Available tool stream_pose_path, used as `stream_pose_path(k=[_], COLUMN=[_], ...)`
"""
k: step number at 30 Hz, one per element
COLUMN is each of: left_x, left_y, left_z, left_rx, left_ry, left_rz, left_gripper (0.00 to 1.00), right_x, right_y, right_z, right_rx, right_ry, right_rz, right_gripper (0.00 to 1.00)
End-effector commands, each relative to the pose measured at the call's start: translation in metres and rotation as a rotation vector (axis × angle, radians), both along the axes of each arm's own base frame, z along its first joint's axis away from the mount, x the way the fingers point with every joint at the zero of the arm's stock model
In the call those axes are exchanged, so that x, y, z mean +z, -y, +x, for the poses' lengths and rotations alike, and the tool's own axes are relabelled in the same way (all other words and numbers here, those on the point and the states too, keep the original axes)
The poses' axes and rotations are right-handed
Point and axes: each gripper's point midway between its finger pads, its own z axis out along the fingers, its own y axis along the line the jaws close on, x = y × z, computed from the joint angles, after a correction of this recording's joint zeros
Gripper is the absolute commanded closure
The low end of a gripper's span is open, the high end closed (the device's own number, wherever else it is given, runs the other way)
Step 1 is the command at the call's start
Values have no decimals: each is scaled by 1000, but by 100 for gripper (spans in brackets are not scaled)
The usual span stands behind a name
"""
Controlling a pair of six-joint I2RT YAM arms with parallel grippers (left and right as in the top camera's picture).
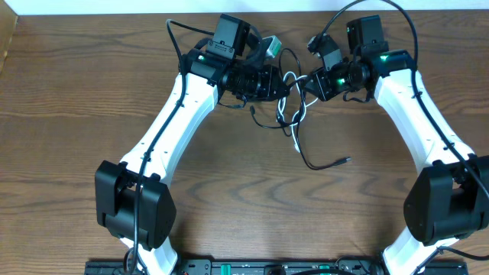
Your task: Untangle cables
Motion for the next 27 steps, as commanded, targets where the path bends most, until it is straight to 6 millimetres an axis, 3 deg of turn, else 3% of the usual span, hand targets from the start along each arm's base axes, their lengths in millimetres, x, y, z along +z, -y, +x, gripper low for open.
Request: stream_pose_path(k=[1, 8, 14, 19, 27], left_x=[12, 27, 34, 36, 46], left_y=[10, 19, 21, 13, -36], left_z=[-11, -25, -29, -19, 33], left_rx=[-68, -135, -162, -133, 23], left_ry=[-36, -79, -92, -80, -4], left_rz=[-96, -197, -241, -248, -283], left_gripper=[92, 92, 92, 93, 92], right_x=[7, 11, 11, -4, -16], right_y=[-8, -11, -8, 26, 89], right_z=[-2, 5, 9, 20, 22], right_rx=[26, 27, -16, -250, -515], right_ry=[27, 67, 61, -1, -110], right_rz=[3, 13, 6, -108, -152], right_gripper=[71, 73, 99, 99, 99])
